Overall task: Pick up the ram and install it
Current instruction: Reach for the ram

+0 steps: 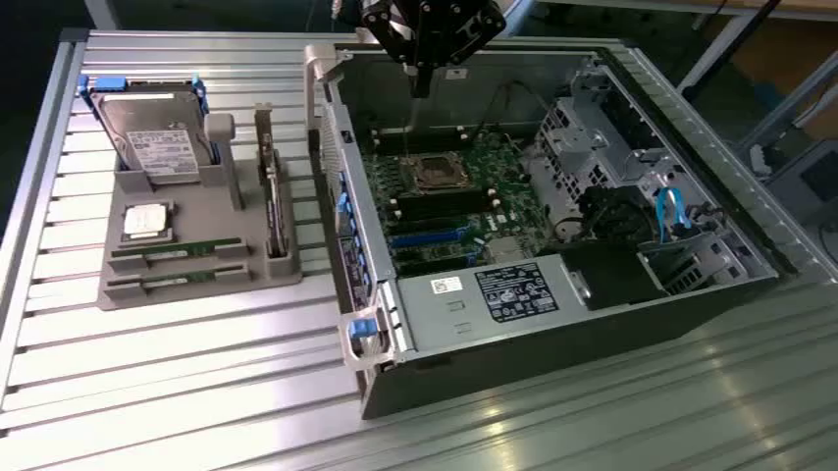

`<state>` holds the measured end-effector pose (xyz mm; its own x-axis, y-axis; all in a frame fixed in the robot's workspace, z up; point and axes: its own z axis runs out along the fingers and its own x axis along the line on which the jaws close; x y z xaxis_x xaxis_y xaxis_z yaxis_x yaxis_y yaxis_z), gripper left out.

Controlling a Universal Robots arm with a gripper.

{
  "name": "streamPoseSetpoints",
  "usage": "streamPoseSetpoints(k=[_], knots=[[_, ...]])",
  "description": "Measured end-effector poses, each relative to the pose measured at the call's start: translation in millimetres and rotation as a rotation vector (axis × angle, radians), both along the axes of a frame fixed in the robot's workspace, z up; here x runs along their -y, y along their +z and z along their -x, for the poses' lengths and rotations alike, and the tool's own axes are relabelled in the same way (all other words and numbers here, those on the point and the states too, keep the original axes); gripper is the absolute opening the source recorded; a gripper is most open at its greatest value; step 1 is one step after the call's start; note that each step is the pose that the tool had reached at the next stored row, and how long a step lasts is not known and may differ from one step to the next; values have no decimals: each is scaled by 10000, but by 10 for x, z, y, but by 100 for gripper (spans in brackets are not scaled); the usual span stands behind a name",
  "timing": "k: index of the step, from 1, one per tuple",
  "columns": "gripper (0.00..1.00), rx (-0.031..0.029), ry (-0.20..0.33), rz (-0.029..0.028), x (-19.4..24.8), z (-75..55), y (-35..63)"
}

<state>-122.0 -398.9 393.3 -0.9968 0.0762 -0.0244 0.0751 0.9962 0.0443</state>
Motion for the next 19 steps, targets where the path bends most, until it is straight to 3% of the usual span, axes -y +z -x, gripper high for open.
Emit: streamPoseSetpoints(k=[14,19], knots=[[10,0,0,0,0,0,0],[10,-157,0,1,0,112,0]])
